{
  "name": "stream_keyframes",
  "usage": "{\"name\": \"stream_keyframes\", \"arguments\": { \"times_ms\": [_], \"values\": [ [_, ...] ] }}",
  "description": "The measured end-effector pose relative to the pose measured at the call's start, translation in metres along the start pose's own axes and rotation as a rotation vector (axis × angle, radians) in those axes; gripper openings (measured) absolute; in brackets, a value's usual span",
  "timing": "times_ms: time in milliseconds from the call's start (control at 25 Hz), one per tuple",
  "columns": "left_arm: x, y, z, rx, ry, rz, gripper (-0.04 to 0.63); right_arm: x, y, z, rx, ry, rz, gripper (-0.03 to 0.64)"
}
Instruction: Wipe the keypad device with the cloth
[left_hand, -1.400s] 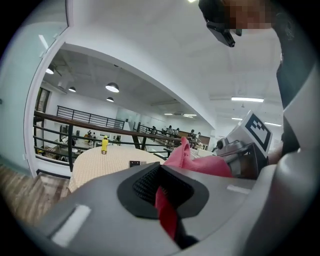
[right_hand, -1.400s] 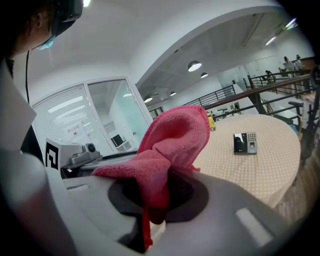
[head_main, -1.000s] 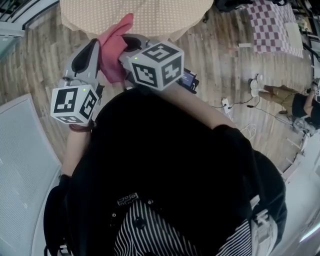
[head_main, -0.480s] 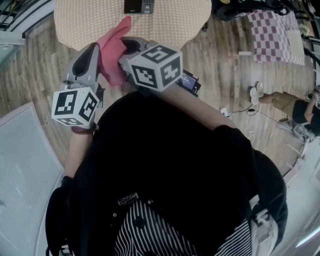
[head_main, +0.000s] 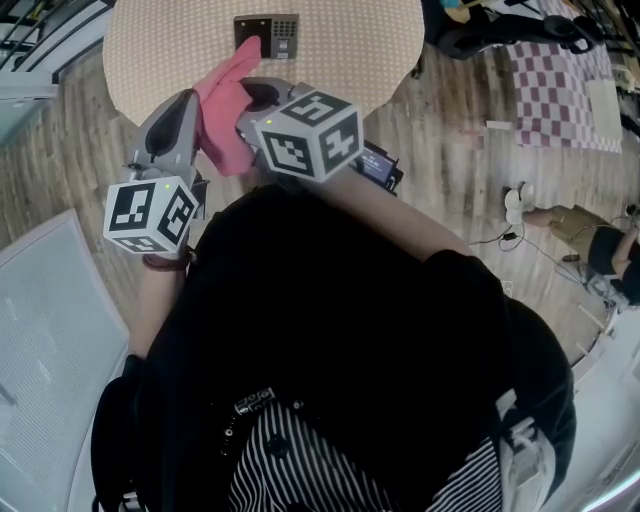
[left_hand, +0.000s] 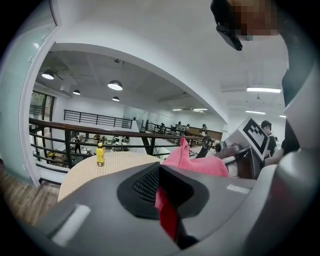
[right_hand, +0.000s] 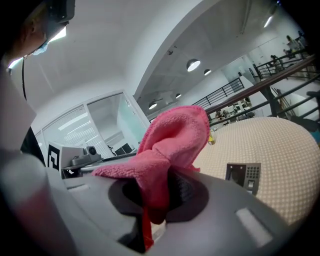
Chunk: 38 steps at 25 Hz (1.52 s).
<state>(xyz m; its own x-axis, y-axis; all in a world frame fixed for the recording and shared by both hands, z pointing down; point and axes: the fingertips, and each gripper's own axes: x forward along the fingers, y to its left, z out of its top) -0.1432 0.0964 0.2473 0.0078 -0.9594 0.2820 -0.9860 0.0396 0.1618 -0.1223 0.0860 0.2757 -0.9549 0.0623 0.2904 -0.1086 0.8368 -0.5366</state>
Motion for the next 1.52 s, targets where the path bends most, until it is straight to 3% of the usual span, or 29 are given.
{"name": "stream_keyframes", "arguments": {
  "times_ms": [480,720,1160,1520],
  "values": [
    [0.071,-0.008,0.006,-0.002,0.075,0.002,-0.003,0.001,-0.072,0.027,0.105,-0.012,0.025,0.064],
    [0.089,0.01,0.011,-0.036,0.056,-0.021,-0.003,0.017,-0.086,0.039,0.101,-0.018,0.01,0.064],
    [0.141,0.045,0.024,-0.001,0.093,-0.167,-0.003,0.048,-0.13,0.07,0.14,-0.068,-0.123,0.064],
    [0.18,0.075,-0.005,0.04,0.214,-0.314,-0.003,0.084,-0.173,0.058,0.22,-0.068,-0.247,0.064]
  ]
}}
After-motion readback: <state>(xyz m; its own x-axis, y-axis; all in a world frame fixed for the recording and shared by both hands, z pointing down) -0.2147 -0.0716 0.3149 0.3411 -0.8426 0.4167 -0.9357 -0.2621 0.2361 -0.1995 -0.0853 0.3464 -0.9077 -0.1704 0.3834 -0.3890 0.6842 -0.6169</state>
